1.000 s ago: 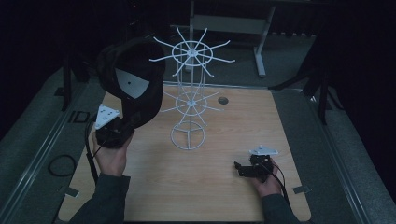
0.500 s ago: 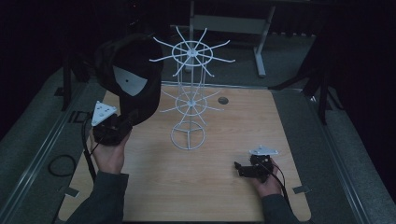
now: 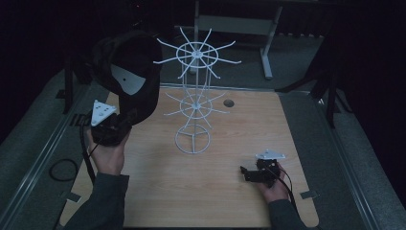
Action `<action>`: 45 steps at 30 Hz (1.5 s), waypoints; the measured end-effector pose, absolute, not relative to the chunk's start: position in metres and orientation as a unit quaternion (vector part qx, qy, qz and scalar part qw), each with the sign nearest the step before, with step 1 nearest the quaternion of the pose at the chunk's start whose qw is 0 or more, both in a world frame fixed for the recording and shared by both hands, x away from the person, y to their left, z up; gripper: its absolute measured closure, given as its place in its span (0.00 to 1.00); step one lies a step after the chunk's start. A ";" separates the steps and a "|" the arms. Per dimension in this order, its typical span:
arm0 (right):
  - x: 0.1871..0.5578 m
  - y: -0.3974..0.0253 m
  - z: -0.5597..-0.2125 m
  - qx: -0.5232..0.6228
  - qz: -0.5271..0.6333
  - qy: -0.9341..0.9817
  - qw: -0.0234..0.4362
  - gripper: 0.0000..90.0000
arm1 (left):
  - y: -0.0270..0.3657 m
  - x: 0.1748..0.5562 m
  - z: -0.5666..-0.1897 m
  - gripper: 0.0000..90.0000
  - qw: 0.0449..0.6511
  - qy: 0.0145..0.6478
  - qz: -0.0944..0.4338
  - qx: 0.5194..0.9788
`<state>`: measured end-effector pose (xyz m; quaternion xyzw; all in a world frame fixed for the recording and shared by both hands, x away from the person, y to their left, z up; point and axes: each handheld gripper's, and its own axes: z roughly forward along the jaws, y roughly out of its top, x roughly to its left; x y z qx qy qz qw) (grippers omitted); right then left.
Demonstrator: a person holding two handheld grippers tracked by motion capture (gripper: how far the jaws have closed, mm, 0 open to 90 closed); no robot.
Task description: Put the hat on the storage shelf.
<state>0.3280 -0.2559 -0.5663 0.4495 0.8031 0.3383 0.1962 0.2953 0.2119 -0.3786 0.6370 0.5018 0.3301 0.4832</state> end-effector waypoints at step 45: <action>0.328 -0.256 -0.566 0.450 0.338 0.803 0.196 0.13 | 0.196 0.297 -0.389 0.96 0.458 0.450 0.385 0.663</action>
